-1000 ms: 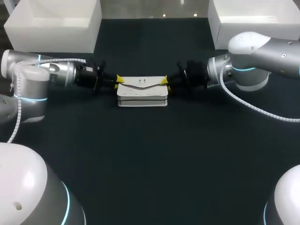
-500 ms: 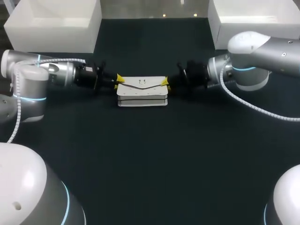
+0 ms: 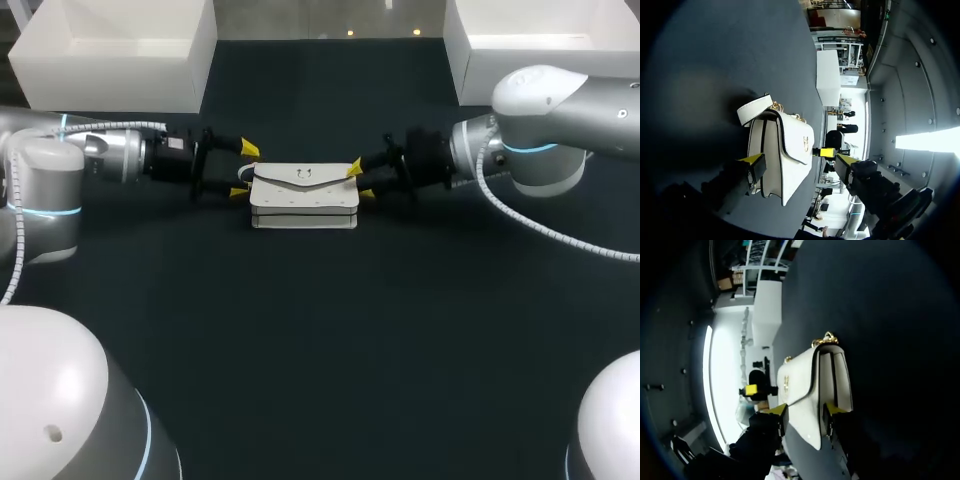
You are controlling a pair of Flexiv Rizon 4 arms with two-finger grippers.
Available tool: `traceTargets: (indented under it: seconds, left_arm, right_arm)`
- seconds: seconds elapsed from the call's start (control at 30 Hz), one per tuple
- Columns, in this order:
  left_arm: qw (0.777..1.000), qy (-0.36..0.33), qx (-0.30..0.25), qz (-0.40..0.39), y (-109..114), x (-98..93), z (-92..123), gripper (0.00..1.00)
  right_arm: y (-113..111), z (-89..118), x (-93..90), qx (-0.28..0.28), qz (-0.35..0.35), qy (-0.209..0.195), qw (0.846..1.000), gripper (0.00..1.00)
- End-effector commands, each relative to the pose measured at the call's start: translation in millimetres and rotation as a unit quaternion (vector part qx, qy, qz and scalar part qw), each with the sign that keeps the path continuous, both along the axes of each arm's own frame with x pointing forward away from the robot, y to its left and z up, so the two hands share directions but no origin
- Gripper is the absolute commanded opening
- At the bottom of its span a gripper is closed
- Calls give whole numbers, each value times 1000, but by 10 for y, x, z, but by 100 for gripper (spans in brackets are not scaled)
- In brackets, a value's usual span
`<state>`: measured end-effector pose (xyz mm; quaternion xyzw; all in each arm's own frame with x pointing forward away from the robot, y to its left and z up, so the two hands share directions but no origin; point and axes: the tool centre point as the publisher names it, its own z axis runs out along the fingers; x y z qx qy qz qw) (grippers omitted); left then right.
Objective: Pick up the bag, open it, inspect its contents, close it, and place it on the opposite side
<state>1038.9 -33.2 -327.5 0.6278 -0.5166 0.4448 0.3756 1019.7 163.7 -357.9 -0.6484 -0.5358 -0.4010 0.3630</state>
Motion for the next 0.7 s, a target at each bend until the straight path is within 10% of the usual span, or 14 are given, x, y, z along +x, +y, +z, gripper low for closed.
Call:
traceTargets:
  seconds: [0.03, 0.7]
  left_arm:
    - [1000, -1, 12, 14, 51, -99, 42, 100]
    - [998, -1, 59, 34, 455, -221, 70, 100]
  right_arm:
    - [-14, -18, -89, -1, -4, 1, 1000, 37]
    - [58, -90, -66, 6, 39, 25, 999, 27]
